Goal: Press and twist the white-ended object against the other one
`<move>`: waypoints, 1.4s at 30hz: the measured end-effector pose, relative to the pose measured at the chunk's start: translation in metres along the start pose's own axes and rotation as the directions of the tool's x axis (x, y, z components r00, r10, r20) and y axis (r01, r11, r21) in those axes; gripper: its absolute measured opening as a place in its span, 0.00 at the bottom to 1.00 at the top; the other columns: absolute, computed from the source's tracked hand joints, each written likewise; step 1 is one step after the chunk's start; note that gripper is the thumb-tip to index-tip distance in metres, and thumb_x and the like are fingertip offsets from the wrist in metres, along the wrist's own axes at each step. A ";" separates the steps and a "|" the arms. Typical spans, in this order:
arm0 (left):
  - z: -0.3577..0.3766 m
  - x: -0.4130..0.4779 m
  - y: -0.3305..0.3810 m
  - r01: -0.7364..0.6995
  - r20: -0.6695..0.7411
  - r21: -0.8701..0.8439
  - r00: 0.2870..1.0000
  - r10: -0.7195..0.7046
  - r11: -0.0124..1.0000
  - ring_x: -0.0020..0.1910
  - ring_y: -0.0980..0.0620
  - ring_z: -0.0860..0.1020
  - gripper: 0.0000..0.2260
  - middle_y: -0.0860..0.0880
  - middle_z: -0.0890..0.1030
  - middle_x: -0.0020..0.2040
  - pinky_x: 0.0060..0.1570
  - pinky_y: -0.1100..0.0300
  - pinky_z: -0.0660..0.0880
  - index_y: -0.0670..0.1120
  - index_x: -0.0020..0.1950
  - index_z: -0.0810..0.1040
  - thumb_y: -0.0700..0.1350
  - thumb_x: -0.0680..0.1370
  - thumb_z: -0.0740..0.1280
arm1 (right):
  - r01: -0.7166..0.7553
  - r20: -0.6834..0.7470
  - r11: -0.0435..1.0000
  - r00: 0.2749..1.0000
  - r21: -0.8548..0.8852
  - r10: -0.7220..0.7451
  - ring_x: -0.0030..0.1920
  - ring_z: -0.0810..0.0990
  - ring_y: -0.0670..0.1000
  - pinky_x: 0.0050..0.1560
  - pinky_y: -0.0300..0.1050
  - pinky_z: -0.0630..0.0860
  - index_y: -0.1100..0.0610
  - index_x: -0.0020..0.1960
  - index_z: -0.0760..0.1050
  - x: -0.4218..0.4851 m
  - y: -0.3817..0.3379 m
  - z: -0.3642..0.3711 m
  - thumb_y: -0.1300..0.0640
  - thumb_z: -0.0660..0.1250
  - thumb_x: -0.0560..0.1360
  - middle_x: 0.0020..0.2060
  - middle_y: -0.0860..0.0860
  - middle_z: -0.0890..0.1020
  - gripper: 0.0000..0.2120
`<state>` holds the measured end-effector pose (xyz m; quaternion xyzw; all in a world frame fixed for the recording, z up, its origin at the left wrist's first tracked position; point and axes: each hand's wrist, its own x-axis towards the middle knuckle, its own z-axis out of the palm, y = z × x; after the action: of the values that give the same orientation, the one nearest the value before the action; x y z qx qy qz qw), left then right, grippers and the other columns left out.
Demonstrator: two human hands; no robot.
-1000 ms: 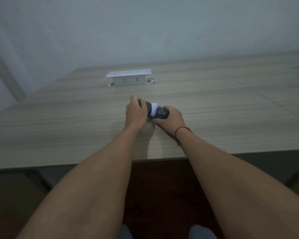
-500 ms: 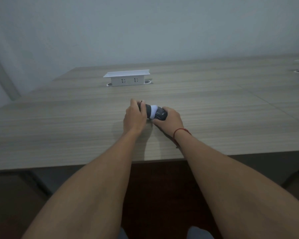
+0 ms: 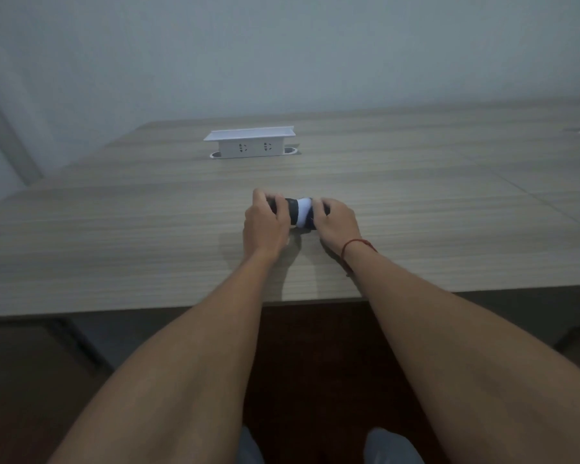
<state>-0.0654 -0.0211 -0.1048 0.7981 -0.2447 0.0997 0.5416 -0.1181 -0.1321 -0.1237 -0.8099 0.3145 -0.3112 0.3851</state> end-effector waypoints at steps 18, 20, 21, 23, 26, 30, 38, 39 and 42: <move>-0.012 0.030 -0.001 0.371 0.398 0.068 0.841 -0.366 0.926 0.25 0.48 0.68 0.11 0.41 0.70 0.31 0.22 0.66 0.64 0.42 0.34 0.69 0.41 0.77 0.58 | 0.086 0.034 0.991 0.996 -0.099 -0.083 0.50 0.78 0.62 0.53 0.55 0.75 0.58 0.48 0.77 0.011 0.013 0.006 0.50 0.55 0.79 0.47 0.59 0.83 0.16; -0.010 0.036 0.000 0.378 0.345 0.053 0.861 -0.373 0.924 0.28 0.43 0.76 0.10 0.36 0.76 0.37 0.24 0.58 0.73 0.38 0.39 0.74 0.42 0.77 0.59 | 0.088 0.040 0.991 0.996 -0.102 -0.085 0.50 0.78 0.61 0.52 0.53 0.75 0.58 0.49 0.77 0.011 0.013 0.006 0.50 0.55 0.80 0.47 0.59 0.83 0.16; -0.007 0.038 -0.001 0.378 0.242 0.060 0.893 -0.381 0.924 0.36 0.38 0.81 0.11 0.33 0.79 0.44 0.31 0.50 0.78 0.36 0.46 0.76 0.43 0.77 0.60 | 0.094 0.042 0.990 0.995 -0.102 -0.090 0.49 0.78 0.61 0.51 0.52 0.75 0.58 0.49 0.77 0.011 0.012 0.006 0.50 0.55 0.80 0.47 0.59 0.82 0.16; -0.008 0.035 -0.001 0.426 0.135 0.027 0.895 -0.426 0.904 0.37 0.37 0.81 0.13 0.36 0.79 0.48 0.33 0.50 0.79 0.36 0.52 0.75 0.45 0.77 0.59 | 0.100 0.040 0.989 0.995 -0.107 -0.096 0.49 0.78 0.61 0.51 0.52 0.74 0.58 0.49 0.77 0.011 0.012 0.006 0.50 0.55 0.80 0.47 0.59 0.82 0.16; -0.013 0.033 -0.005 0.512 0.356 -0.030 0.808 -0.469 0.858 0.20 0.50 0.67 0.09 0.44 0.70 0.32 0.20 0.69 0.62 0.41 0.39 0.70 0.43 0.78 0.59 | 0.092 0.033 0.990 0.995 -0.110 -0.089 0.50 0.78 0.62 0.53 0.55 0.75 0.58 0.49 0.77 0.012 0.013 0.007 0.50 0.55 0.79 0.48 0.60 0.83 0.16; -0.015 0.036 -0.003 0.496 0.415 -0.031 0.796 -0.440 0.868 0.25 0.49 0.71 0.08 0.42 0.73 0.34 0.21 0.67 0.65 0.41 0.40 0.73 0.42 0.78 0.60 | 0.088 0.035 0.989 0.996 -0.121 -0.084 0.51 0.78 0.63 0.54 0.56 0.75 0.58 0.49 0.77 0.011 0.011 0.007 0.49 0.55 0.79 0.49 0.60 0.83 0.16; -0.010 0.027 -0.004 0.458 0.397 -0.017 0.819 -0.414 0.889 0.23 0.50 0.65 0.10 0.44 0.68 0.30 0.20 0.69 0.61 0.43 0.37 0.69 0.43 0.78 0.58 | 0.079 0.044 0.990 0.996 -0.116 -0.074 0.52 0.78 0.63 0.54 0.57 0.75 0.60 0.50 0.77 0.008 0.008 0.004 0.50 0.55 0.79 0.49 0.60 0.82 0.17; -0.009 0.028 -0.004 0.436 0.394 -0.009 0.829 -0.397 0.900 0.24 0.50 0.66 0.10 0.42 0.70 0.30 0.21 0.67 0.62 0.43 0.37 0.70 0.44 0.78 0.59 | 0.078 0.046 0.990 0.996 -0.114 -0.073 0.52 0.78 0.63 0.54 0.57 0.75 0.59 0.50 0.77 0.008 0.008 0.004 0.50 0.55 0.79 0.49 0.60 0.82 0.17; -0.002 0.032 -0.007 0.374 0.159 0.023 0.914 -0.372 0.927 0.41 0.40 0.80 0.13 0.34 0.81 0.50 0.37 0.54 0.77 0.36 0.53 0.77 0.45 0.78 0.60 | 0.075 0.049 0.990 0.996 -0.118 -0.070 0.50 0.78 0.62 0.53 0.55 0.75 0.59 0.50 0.77 0.005 0.007 0.003 0.50 0.55 0.80 0.48 0.60 0.82 0.16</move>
<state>-0.0343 -0.0260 -0.0956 0.8332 -0.1312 -0.0708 0.5325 -0.1143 -0.1385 -0.1300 -0.8492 0.2942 -0.2874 0.3311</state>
